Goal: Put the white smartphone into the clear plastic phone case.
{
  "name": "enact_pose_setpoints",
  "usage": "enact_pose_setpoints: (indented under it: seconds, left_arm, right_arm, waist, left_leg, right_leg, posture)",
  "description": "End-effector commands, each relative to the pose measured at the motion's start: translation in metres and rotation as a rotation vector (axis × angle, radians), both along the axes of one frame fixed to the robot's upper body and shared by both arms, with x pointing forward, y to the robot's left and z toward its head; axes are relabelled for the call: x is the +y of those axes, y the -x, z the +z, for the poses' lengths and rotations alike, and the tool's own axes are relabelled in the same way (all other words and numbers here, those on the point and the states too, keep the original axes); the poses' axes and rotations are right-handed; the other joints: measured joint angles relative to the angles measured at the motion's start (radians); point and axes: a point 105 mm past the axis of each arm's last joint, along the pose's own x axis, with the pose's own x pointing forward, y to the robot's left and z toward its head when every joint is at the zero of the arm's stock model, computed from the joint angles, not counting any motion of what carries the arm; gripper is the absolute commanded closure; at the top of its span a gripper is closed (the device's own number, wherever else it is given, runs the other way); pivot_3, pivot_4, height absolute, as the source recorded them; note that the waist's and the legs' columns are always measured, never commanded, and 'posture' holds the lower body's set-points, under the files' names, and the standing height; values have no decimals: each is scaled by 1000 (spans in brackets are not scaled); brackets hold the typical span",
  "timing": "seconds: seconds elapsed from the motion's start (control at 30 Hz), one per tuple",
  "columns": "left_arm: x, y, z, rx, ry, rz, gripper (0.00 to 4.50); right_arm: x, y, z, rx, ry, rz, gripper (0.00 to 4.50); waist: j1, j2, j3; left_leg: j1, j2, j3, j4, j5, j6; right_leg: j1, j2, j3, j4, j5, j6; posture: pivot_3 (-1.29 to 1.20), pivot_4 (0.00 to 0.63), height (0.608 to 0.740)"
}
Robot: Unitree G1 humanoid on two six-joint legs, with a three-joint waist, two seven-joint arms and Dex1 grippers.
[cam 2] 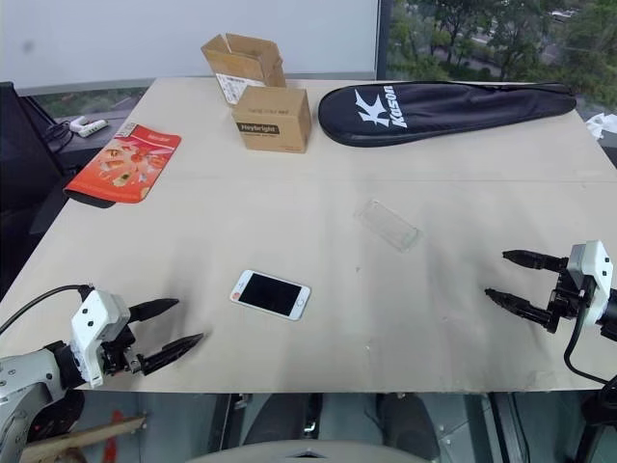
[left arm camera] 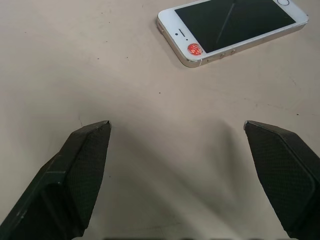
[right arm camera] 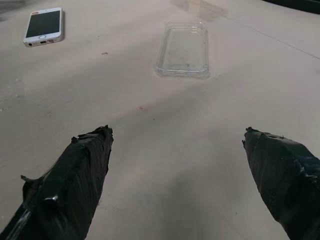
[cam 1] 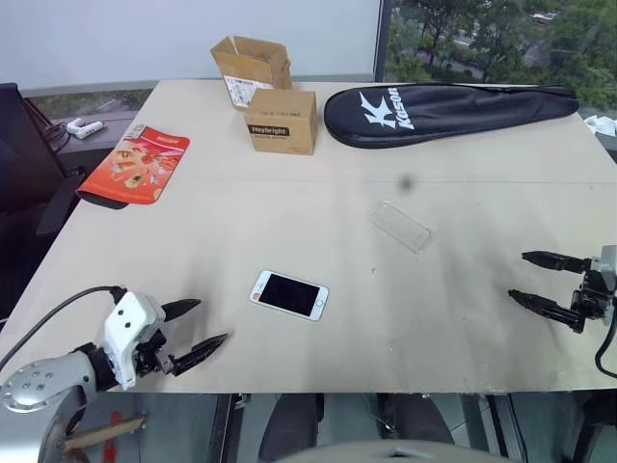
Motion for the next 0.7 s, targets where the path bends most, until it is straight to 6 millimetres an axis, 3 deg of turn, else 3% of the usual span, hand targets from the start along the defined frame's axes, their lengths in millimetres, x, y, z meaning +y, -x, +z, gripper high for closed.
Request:
enact_pose_setpoints:
  seconds: [0.03, 0.4, 0.6, 0.7]
  left_arm:
    - [-1, 2, 9, -47, -23, -20, 67]
    - [-5, 10, 11, -38, -20, -42, 67]
    - [-7, 10, 14, -51, -13, -55, 67]
    - [-14, 2, 28, -107, 25, -93, 67]
  right_arm:
    - [3, 0, 5, -33, 9, 12, 0]
    - [8, 2, -1, -6, 74, -30, 0]
    - [10, -10, -5, -15, 153, -106, 0]
    - [44, -32, 7, -58, 141, -143, 0]
  waist:
    - [0, 0, 0]
    - [0, 0, 0]
    - [0, 0, 0]
    - [-3, 0, 0]
  left_leg:
    - [0, 0, 0, 0, 0, 0]
    - [0, 0, 1, 0, 0, 0]
    - [0, 0, 1, 0, 0, 0]
    - [0, 0, 2, 0, 0, 0]
  right_leg:
    - [0, 0, 0, 0, 0, 0]
    - [0, 0, 0, 0, 0, 0]
    - [0, 0, 0, 0, 0, 0]
    - [-1, 1, 1, 0, 0, 0]
  posture:
    - [0, 150, 740]
    - [0, 150, 740]
    - [0, 150, 740]
    - [0, 150, 740]
